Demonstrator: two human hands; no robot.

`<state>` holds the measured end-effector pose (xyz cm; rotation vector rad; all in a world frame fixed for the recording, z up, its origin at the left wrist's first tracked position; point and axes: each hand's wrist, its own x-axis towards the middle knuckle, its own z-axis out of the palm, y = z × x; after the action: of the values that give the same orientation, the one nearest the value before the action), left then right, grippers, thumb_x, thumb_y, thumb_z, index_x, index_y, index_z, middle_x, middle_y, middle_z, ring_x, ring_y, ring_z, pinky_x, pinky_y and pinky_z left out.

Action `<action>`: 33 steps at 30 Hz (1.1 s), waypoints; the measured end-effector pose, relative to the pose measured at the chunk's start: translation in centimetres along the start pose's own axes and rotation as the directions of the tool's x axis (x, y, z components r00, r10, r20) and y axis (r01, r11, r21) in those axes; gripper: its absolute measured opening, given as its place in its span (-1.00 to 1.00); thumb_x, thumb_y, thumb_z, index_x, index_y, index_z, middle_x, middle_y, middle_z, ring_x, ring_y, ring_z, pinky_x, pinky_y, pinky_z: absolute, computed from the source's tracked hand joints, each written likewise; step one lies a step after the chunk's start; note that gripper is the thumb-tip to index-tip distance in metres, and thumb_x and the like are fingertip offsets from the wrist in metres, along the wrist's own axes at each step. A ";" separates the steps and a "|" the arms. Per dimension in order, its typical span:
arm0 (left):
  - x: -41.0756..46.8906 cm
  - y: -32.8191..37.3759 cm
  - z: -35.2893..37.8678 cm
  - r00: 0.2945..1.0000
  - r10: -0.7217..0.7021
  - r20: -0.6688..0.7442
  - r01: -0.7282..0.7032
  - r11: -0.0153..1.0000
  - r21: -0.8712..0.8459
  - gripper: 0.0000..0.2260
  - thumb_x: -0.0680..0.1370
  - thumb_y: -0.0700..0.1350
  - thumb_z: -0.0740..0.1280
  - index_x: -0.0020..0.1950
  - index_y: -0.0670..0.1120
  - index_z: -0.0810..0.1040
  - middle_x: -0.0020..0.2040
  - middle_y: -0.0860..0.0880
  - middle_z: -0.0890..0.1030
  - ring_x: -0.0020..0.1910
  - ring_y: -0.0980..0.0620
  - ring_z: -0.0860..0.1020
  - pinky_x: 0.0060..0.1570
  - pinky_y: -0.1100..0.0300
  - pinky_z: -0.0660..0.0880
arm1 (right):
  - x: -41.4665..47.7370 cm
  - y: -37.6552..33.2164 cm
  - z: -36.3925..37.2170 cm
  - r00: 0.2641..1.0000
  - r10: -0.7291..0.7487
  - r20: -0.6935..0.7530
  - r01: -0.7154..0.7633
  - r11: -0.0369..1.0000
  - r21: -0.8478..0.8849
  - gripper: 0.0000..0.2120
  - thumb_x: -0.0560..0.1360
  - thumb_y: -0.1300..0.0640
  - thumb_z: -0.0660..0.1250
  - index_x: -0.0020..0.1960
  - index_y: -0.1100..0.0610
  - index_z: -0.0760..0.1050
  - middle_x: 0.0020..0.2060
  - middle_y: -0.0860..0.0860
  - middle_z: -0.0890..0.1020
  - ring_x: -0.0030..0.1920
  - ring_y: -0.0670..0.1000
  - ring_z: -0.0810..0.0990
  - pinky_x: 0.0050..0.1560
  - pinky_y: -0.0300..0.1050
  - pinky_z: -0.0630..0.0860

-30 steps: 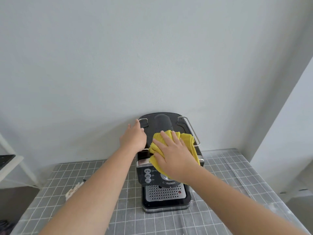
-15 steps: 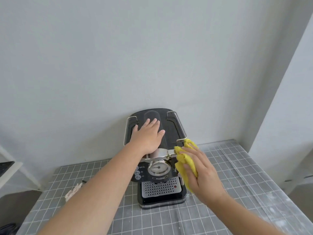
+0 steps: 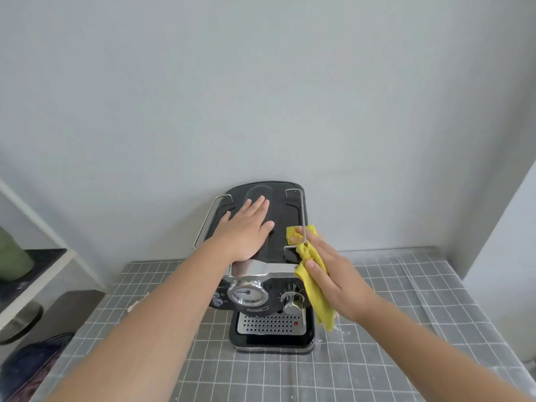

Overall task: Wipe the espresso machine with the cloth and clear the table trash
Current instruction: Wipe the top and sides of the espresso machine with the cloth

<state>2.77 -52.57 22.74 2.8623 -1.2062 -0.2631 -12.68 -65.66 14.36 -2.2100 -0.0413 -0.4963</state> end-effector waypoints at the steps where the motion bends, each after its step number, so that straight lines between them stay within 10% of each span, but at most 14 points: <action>1: 0.0 0.0 0.0 1.000 -0.001 0.006 0.001 1.000 0.005 -0.51 0.66 0.07 -0.11 0.56 0.03 -0.15 0.57 0.14 -0.19 0.56 0.11 -0.18 0.52 -0.09 -0.10 | 0.9 0.6 -0.3 1.000 -0.026 0.008 0.026 0.999 -0.022 -0.59 0.60 -0.10 -0.04 0.43 -0.15 0.25 0.47 -0.27 0.19 0.49 -0.28 0.03 0.45 -0.38 -0.02; 9: 0.3 -0.1 -0.3 1.000 -0.012 0.015 0.012 1.000 0.026 -0.52 0.66 0.07 -0.11 0.56 0.04 -0.13 0.57 0.15 -0.16 0.55 0.15 -0.16 0.53 -0.03 -0.11 | 7.0 3.0 -1.4 0.997 0.071 -0.041 -0.071 0.997 0.009 -0.54 0.56 -0.08 -0.02 0.42 -0.06 0.30 0.46 -0.18 0.28 0.49 -0.17 0.15 0.49 -0.13 0.12; 14: 3.8 0.8 -0.8 0.998 -0.048 -0.038 0.048 0.999 0.000 -0.50 0.65 0.09 -0.11 0.56 -0.01 -0.10 0.58 0.10 -0.12 0.56 0.13 -0.14 0.52 -0.05 -0.10 | 3.7 1.7 -0.2 0.994 0.009 -0.107 0.001 0.996 0.092 -0.62 0.58 -0.04 0.02 0.25 -0.51 0.15 0.35 -0.43 0.19 0.41 -0.40 0.10 0.40 -0.47 0.02; 20: 6.0 1.5 -0.5 0.998 -0.043 -0.042 0.046 0.996 0.070 -0.49 0.65 0.08 -0.08 0.56 -0.07 -0.06 0.59 0.04 -0.10 0.57 0.03 -0.13 0.52 -0.04 -0.03 | 8.9 3.8 -1.1 0.989 0.072 -0.126 -0.066 0.997 0.048 -0.58 0.60 -0.01 0.02 0.44 -0.01 0.26 0.45 -0.08 0.33 0.46 -0.11 0.24 0.41 -0.28 0.14; 33: 6.0 1.4 -0.4 0.998 -0.036 -0.051 0.039 0.998 0.051 -0.48 0.65 0.09 -0.07 0.56 -0.07 -0.07 0.59 0.04 -0.11 0.57 0.04 -0.15 0.51 -0.01 -0.04 | 10.3 4.5 -2.9 0.990 0.138 -0.040 -0.136 0.989 0.053 -0.59 0.60 0.02 0.11 0.44 -0.08 0.24 0.33 -0.20 0.40 0.38 -0.13 0.34 0.29 -0.35 0.19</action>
<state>5.96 -57.79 22.35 2.9190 -1.1687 -0.1631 -3.28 -72.18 16.43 -2.1352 0.1198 -0.4613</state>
